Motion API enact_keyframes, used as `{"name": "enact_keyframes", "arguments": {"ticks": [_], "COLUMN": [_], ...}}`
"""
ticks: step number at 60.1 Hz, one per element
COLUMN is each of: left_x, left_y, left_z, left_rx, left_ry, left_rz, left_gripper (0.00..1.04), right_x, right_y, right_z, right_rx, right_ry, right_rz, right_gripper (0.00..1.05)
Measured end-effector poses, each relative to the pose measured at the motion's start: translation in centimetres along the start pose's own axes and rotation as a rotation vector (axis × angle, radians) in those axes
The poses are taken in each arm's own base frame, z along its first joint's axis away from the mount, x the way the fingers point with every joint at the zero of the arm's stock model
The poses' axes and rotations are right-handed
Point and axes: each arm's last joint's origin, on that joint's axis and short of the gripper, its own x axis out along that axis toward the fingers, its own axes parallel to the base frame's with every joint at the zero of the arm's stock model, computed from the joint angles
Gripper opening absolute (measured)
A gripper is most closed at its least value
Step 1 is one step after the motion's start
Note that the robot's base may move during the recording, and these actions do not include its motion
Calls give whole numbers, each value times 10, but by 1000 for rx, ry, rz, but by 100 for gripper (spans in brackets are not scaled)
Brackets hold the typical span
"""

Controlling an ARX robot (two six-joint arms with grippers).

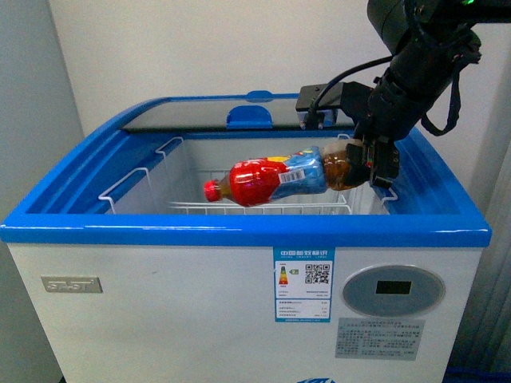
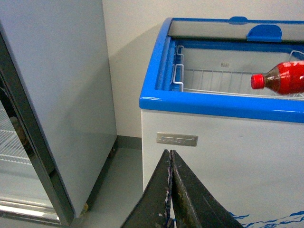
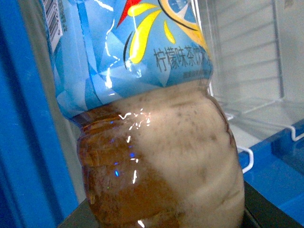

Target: Put drink in fridge

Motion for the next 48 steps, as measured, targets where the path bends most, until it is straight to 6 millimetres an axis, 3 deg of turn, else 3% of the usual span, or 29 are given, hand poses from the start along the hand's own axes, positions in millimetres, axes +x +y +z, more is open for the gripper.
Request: {"name": "enact_keyframes", "arguments": {"ticks": [18, 37, 48], "left_x": [-9, -17, -20], "left_y": [0, 0, 0], "left_z": [3, 3, 3], "left_rx": [0, 0, 0], "left_ry": [-9, -11, -13], "left_rz": [0, 0, 0], "left_gripper": [3, 3, 3], "right_x": [43, 63, 62], "right_y": [-2, 12, 18], "right_z": [-11, 7, 10], "right_rx": [-3, -65, -70], "right_ry": [64, 16, -11], "right_rz": [-42, -82, -103], "right_gripper": [42, 42, 66]}}
